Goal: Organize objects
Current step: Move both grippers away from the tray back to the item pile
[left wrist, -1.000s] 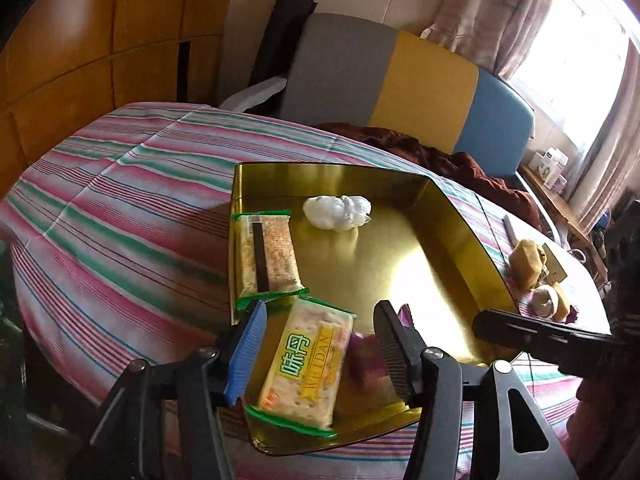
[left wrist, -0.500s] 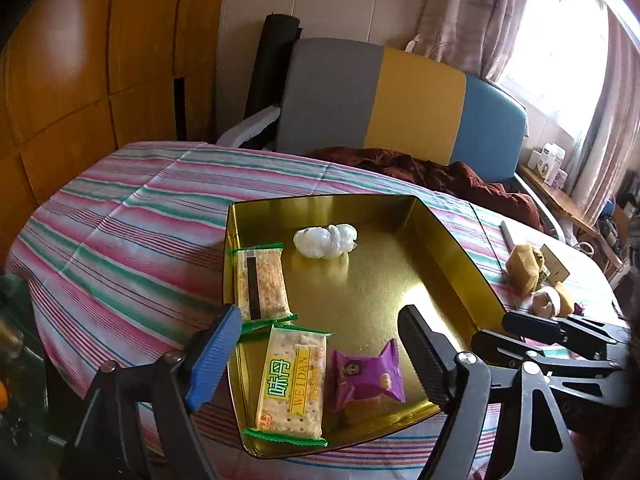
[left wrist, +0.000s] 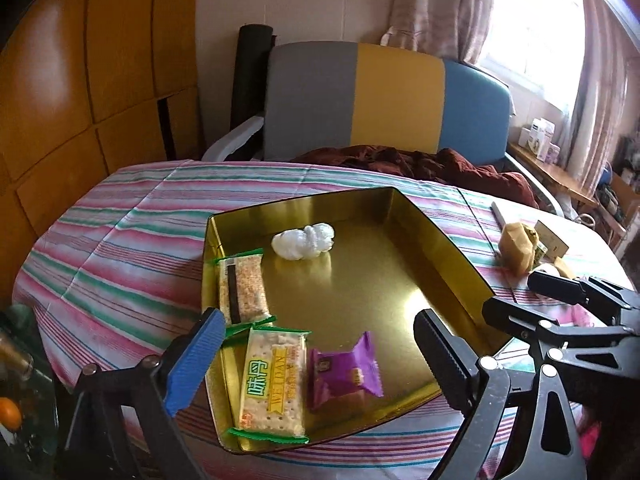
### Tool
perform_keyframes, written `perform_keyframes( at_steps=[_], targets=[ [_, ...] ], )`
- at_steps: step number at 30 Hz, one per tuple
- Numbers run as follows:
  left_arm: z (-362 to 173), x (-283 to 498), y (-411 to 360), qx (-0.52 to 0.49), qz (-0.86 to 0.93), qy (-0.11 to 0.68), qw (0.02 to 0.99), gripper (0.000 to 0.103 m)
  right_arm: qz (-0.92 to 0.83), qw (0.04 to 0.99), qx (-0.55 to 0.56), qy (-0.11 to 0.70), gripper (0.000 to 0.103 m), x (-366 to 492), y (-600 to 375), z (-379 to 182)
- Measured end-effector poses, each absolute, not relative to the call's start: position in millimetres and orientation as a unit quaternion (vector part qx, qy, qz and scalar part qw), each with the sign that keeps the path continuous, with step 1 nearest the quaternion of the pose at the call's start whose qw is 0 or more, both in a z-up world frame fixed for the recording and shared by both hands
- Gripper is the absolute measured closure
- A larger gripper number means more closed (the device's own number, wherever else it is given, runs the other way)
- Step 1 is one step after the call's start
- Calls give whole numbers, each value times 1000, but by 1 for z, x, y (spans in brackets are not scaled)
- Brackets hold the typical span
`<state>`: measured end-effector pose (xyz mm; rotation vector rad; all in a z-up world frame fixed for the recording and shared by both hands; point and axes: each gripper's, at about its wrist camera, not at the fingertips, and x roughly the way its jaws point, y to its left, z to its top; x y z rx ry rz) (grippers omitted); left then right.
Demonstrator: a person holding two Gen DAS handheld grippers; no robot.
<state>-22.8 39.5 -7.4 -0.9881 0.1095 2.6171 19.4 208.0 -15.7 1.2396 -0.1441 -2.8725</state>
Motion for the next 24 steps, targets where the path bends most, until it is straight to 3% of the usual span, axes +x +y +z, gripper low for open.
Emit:
perform_keyframes(
  at_steps=[24],
  targets=[
    [-10,-9,90,-351,901,87,238,6,-902,-93,408,-105,27,41,331,-14]
  ],
)
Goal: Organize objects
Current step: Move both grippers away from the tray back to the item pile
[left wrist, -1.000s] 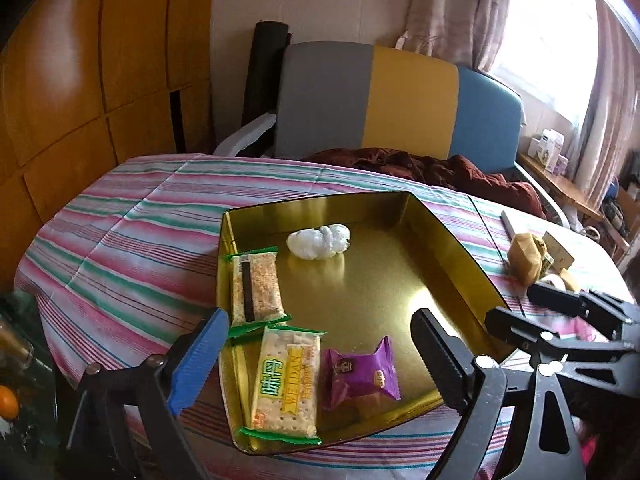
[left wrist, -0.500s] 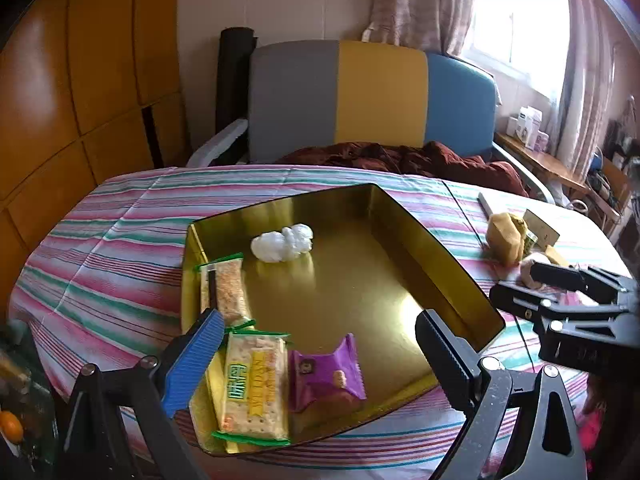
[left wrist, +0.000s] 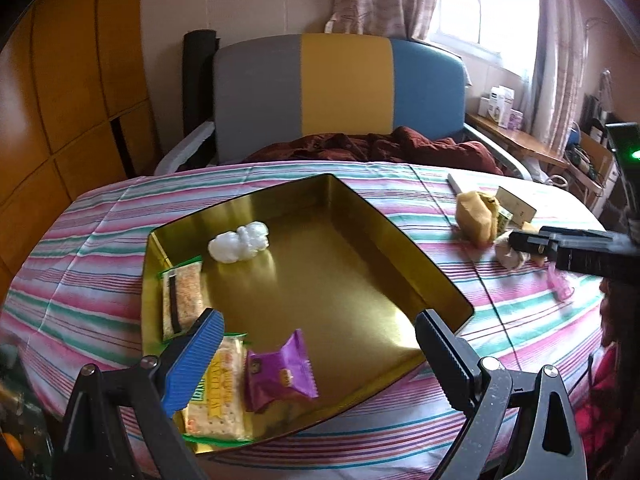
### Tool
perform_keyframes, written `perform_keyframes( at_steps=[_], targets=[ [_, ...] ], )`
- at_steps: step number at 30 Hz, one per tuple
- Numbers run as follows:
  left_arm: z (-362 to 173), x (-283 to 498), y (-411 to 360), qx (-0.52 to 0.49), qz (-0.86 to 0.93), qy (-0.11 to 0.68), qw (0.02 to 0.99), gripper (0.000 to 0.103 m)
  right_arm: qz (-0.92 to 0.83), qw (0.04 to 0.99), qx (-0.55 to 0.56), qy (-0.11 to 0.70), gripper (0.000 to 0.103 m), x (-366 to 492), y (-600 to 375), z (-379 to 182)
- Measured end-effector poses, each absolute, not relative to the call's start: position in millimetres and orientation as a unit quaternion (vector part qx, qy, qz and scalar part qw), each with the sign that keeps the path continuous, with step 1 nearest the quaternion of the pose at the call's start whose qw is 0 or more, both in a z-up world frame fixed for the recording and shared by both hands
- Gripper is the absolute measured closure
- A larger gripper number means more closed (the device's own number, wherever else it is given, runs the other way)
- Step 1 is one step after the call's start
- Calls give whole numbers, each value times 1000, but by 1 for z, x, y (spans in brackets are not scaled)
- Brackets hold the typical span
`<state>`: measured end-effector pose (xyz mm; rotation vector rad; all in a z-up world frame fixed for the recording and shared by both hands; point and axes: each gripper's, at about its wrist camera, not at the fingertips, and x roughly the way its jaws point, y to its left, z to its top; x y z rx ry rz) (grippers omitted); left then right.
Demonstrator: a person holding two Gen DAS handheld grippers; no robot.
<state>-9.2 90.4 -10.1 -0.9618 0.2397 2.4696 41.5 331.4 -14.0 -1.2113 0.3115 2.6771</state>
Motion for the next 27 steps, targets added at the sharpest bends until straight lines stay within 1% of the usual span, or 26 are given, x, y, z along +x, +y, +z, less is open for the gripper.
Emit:
perform_keyframes(
  at_steps=[5,9,12,13,17,22,27],
  targets=[
    [-10,-7,101,-353,894,91,259,6,893,169,-396,134,27,64,402,-4],
    [-10,-6,110,-355,890,95,271,6,874,241,-375,195,27,90,465,-3],
    [-10,-4,120,-355,885,101,282,6,853,289,-364,237,27,110,499,-15],
    [-10,-4,125,-356,883,105,286,6,842,300,-362,263,27,118,511,-23],
    [-10,-1,145,-357,875,118,304,6,814,304,-377,320,27,123,528,-43],
    [-11,6,182,-358,859,137,339,6,791,291,-435,317,27,112,523,-61],
    [-17,12,222,-356,841,167,373,6,789,276,-452,311,27,109,518,-65]
  ],
)
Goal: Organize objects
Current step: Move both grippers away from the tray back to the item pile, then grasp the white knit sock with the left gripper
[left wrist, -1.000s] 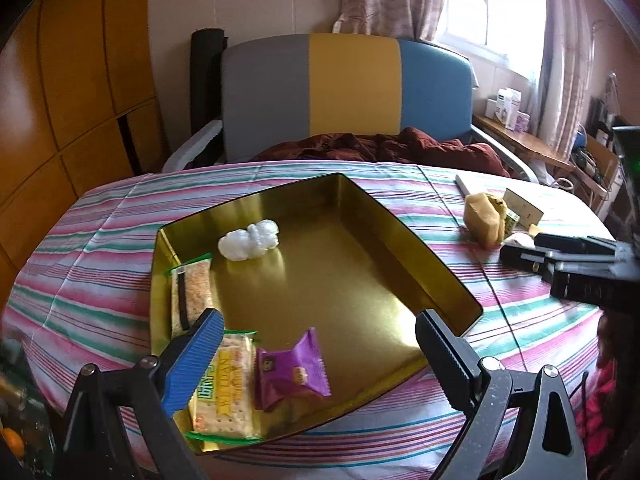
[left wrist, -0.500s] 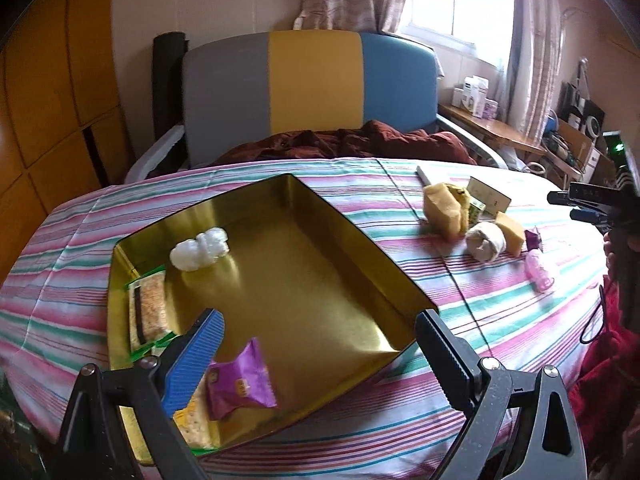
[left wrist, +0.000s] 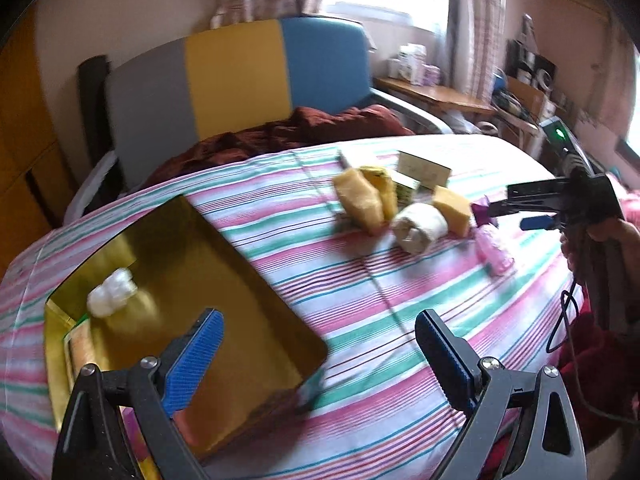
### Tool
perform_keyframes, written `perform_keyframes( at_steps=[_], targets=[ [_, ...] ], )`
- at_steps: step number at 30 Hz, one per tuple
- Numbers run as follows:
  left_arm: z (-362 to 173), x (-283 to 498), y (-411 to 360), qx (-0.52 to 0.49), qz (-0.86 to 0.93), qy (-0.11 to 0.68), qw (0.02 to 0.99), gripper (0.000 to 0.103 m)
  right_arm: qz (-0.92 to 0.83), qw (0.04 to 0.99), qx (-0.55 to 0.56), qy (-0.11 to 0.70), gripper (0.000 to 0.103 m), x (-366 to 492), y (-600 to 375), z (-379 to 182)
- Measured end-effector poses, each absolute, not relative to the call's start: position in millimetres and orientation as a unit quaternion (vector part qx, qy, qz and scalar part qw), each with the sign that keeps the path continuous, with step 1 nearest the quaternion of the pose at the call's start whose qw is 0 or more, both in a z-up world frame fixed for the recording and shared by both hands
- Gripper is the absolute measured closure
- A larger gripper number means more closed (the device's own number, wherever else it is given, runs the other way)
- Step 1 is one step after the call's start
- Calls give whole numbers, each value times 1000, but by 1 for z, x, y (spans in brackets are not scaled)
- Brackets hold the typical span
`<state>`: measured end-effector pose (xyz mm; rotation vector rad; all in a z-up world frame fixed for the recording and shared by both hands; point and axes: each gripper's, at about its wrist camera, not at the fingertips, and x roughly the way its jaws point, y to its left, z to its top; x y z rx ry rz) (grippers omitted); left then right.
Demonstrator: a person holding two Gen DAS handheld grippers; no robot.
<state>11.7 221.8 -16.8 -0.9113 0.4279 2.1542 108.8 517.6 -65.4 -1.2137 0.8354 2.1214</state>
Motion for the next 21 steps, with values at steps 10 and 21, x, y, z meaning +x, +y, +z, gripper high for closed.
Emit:
perform_keyframes(
  at_steps=[10,21],
  targets=[
    [-38,7,300,-370,803,216,415,6,777,250,-511,272,27,93,504,-84],
    [-54,-16,353,-377,791,239,418,7,758,257,-537,266,27,95,507,-93]
  ],
)
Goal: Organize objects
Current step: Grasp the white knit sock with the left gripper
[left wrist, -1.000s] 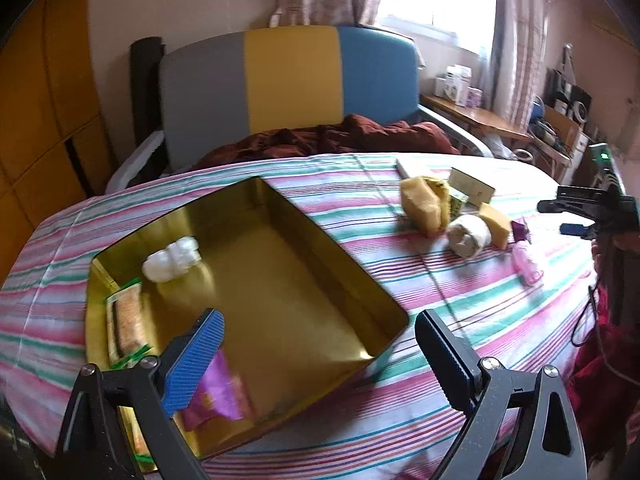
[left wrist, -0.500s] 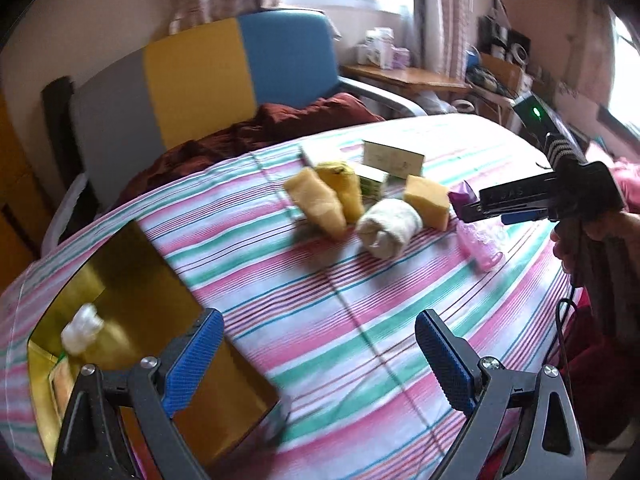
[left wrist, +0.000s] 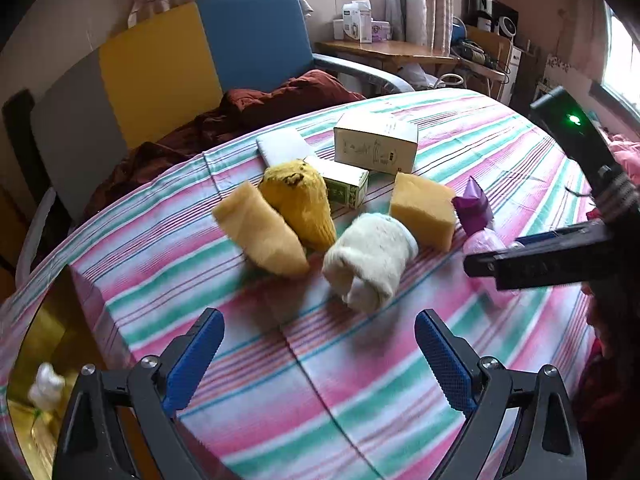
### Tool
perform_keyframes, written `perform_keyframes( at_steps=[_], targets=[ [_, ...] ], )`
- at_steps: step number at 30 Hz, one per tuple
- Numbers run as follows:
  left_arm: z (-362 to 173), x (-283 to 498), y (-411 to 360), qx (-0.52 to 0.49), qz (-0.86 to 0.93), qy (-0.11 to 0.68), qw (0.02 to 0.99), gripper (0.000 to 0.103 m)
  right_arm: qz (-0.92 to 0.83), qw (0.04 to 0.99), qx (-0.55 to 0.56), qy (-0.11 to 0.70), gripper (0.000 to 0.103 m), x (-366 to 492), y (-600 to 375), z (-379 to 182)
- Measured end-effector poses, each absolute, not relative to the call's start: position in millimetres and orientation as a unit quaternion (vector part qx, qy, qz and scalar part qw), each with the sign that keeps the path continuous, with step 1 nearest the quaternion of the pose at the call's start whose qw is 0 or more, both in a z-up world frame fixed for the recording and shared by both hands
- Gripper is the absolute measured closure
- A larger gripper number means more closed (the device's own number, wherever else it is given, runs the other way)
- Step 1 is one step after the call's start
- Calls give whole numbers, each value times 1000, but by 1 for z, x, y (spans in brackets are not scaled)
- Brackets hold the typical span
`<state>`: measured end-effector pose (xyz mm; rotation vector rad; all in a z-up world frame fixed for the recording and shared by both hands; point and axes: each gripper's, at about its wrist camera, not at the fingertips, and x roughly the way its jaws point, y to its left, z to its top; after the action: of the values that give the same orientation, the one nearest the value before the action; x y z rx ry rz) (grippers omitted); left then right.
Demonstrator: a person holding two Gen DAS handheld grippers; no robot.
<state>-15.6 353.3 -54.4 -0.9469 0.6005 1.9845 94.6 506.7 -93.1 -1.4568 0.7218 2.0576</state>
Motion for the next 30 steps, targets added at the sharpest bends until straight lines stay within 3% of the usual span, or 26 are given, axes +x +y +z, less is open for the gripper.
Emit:
perform_keyframes(
  at_steps=[18,21,30],
  targets=[
    [-62,-48,374,-385,769,225,458,10,743,288,-526,297,28,120,521,-88],
    [-62,-46,385,-379,761,235,471,19,741,288,-530,294,28,121,519,-88],
    [-68,-32,423,-338,751,291,487,18,745,294,-500,331,28,140,529,-78]
  ],
)
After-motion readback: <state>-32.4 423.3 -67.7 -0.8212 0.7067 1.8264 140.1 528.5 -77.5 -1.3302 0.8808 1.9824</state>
